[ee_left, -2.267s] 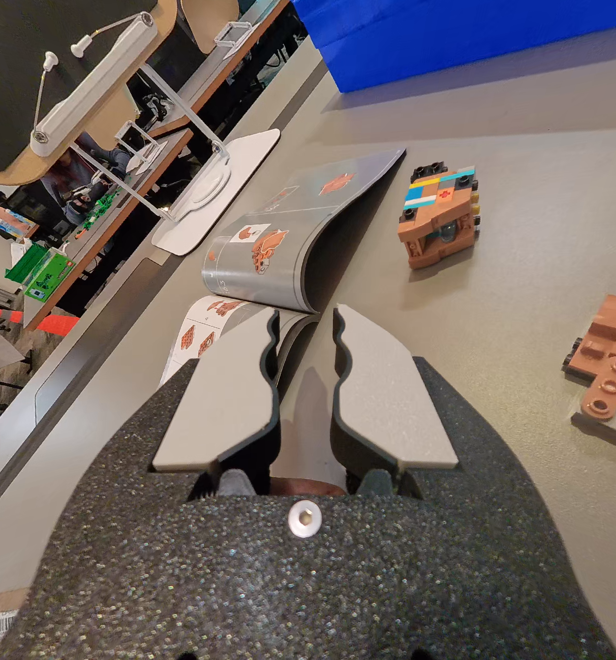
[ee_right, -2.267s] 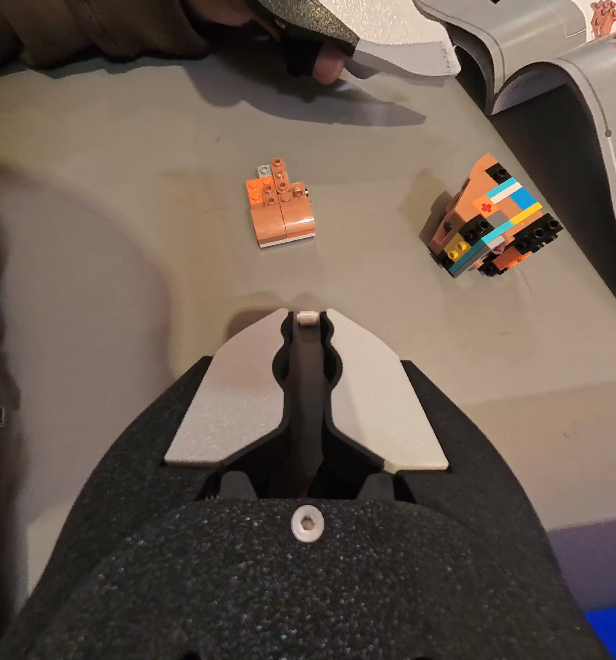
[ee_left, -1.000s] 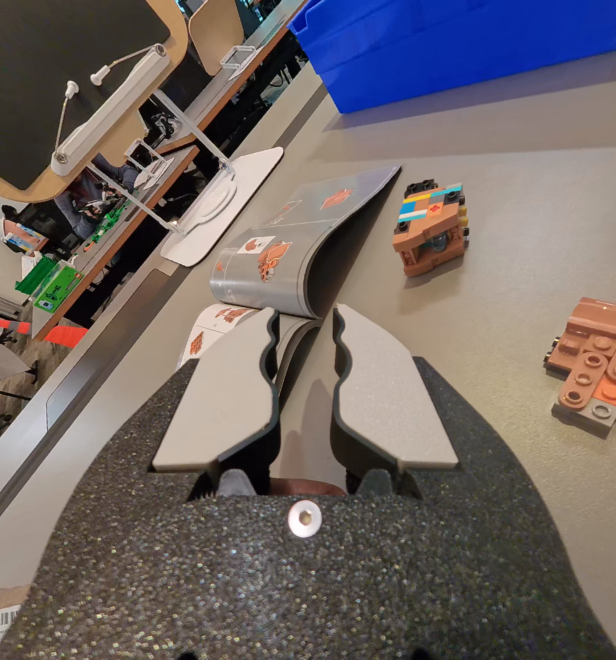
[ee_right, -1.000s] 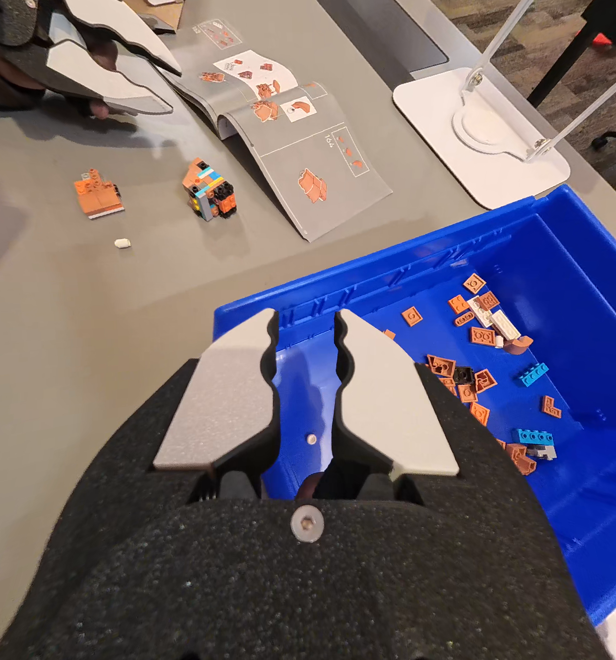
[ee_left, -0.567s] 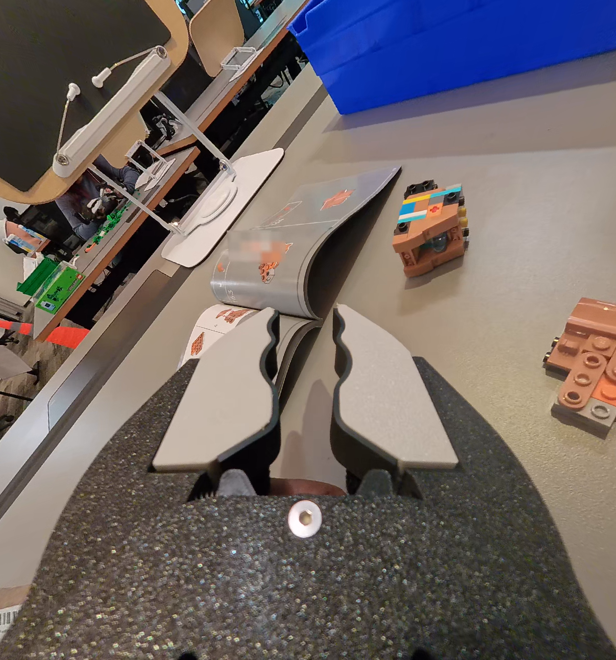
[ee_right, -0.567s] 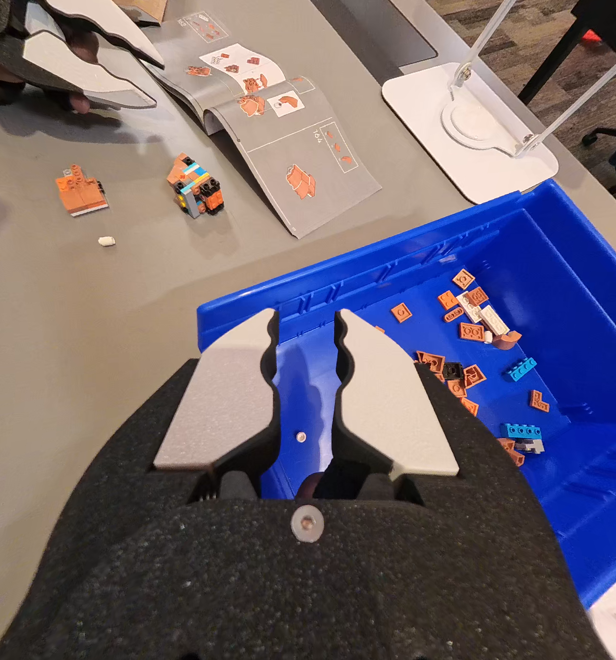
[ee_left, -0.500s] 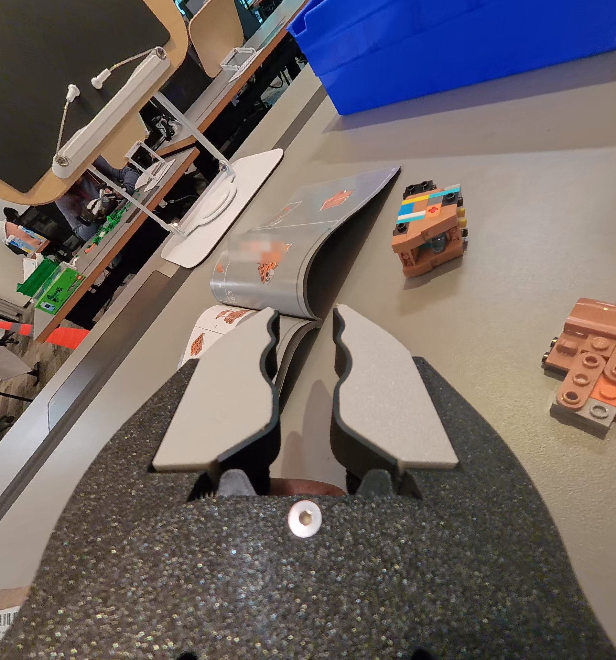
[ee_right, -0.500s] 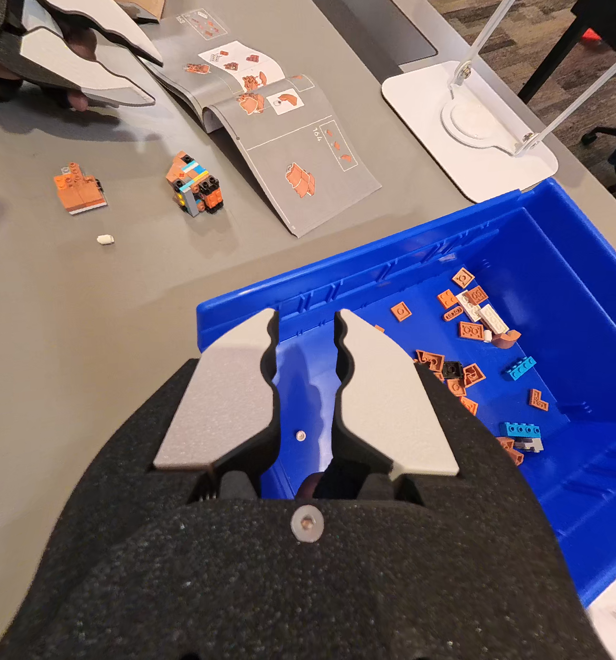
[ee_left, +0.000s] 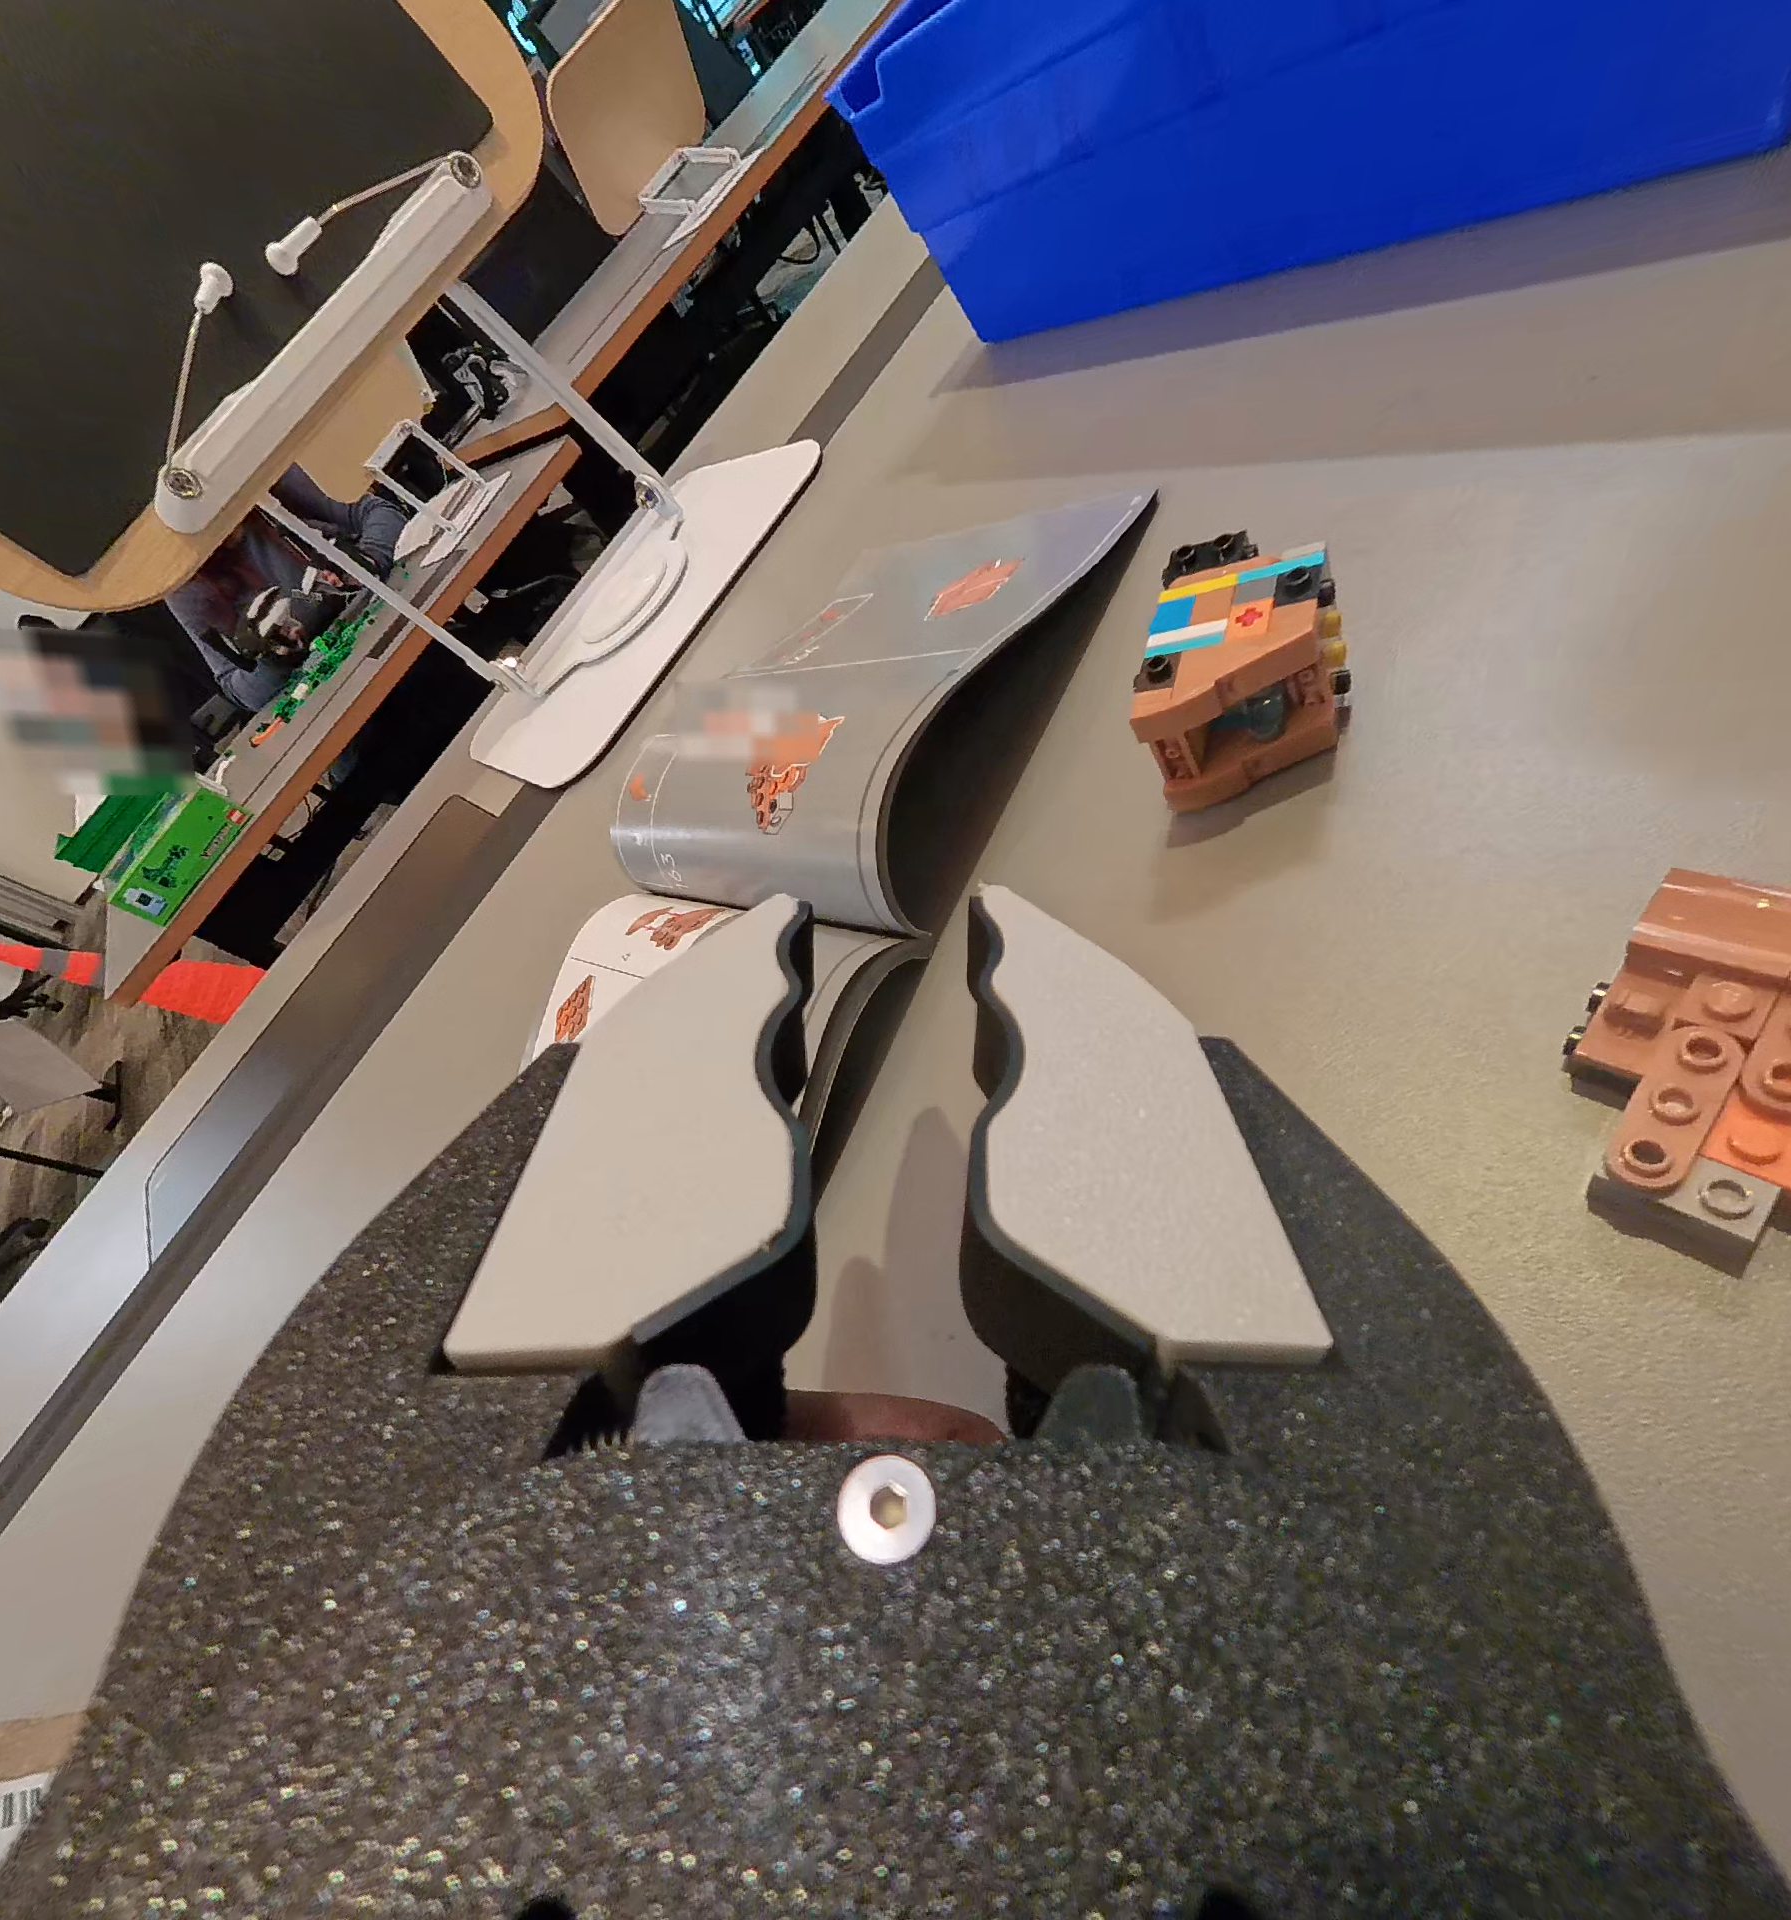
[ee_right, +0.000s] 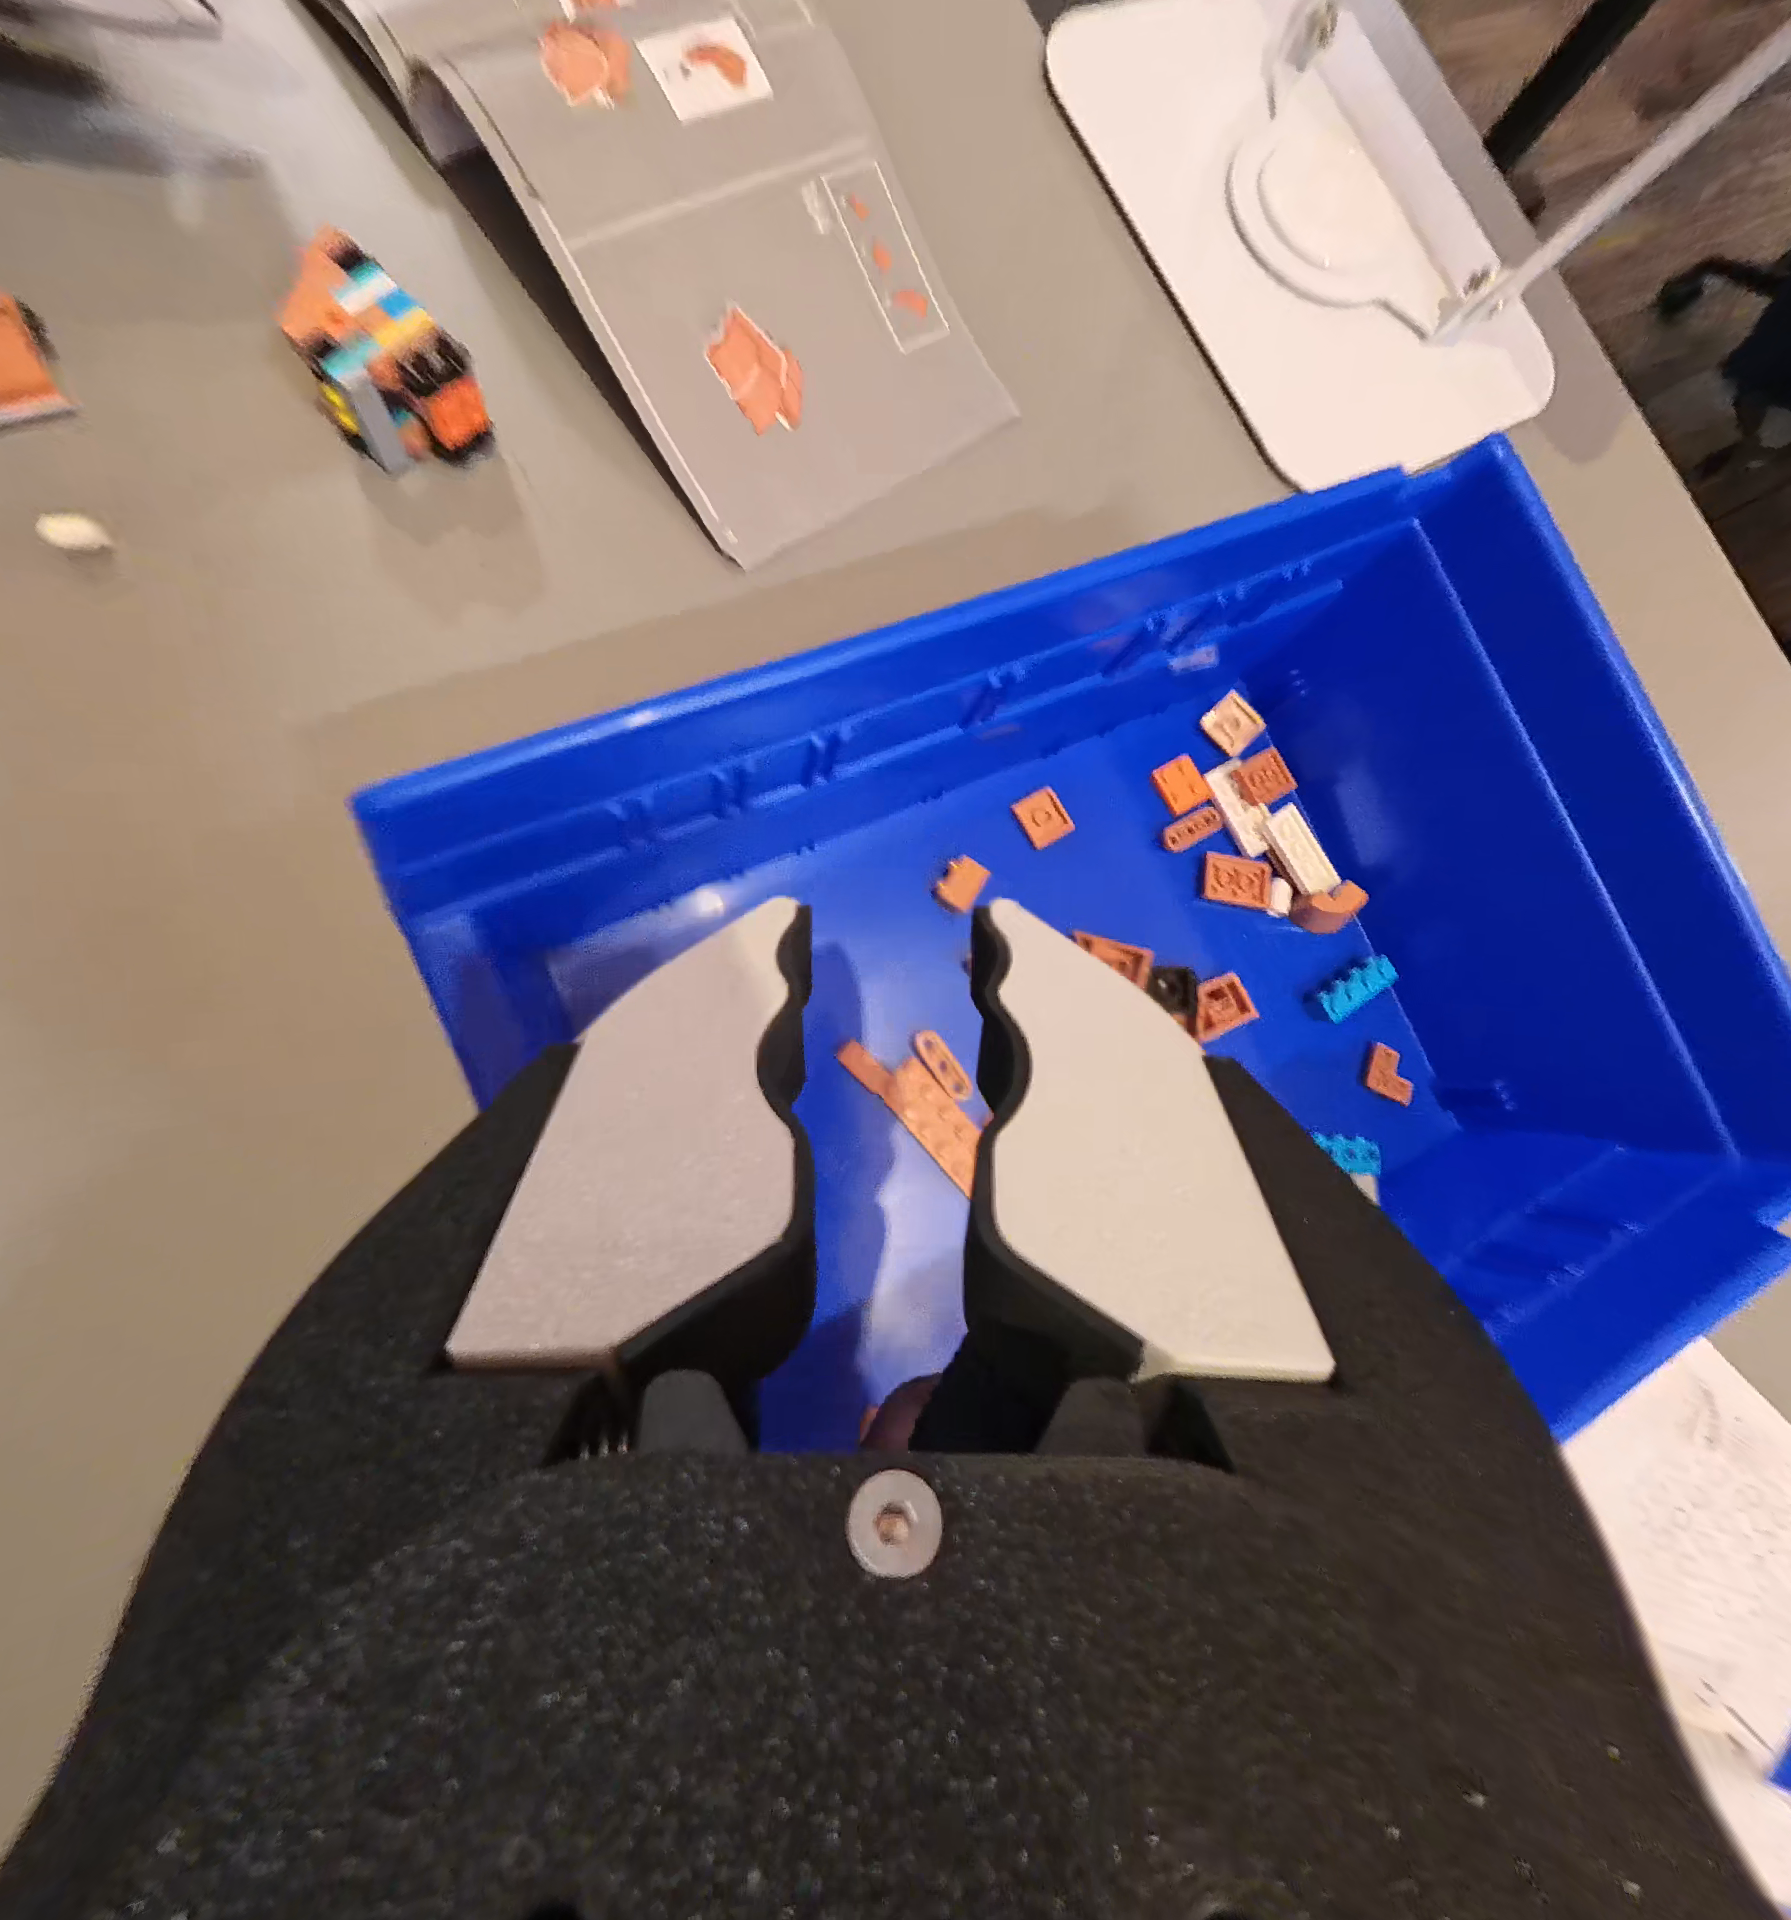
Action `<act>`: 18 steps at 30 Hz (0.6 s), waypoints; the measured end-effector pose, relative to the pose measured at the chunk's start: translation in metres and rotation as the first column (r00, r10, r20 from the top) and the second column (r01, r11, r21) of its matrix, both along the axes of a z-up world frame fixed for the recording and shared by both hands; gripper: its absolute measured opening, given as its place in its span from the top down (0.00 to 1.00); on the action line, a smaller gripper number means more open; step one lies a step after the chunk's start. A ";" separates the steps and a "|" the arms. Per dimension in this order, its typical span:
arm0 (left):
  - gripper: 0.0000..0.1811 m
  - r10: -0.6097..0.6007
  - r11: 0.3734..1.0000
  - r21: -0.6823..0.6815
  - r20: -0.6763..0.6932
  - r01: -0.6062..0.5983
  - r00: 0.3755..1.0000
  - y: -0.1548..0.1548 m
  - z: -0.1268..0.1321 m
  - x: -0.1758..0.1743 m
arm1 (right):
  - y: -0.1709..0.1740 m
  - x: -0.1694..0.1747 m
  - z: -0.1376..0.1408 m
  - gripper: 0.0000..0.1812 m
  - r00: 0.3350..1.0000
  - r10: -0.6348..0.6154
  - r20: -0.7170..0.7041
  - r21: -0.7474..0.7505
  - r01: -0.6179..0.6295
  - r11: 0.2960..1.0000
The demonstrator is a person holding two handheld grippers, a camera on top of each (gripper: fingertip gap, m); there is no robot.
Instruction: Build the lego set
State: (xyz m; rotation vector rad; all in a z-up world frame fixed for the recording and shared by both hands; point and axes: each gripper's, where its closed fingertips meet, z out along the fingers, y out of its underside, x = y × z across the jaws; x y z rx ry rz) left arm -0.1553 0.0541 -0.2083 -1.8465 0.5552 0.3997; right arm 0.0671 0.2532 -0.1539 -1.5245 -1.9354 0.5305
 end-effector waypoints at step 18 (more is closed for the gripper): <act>0.84 -0.002 1.000 0.011 0.000 0.002 1.000 0.000 0.003 0.001 | 0.068 -0.009 -0.060 0.83 0.834 0.263 0.485 0.138 -0.371 0.918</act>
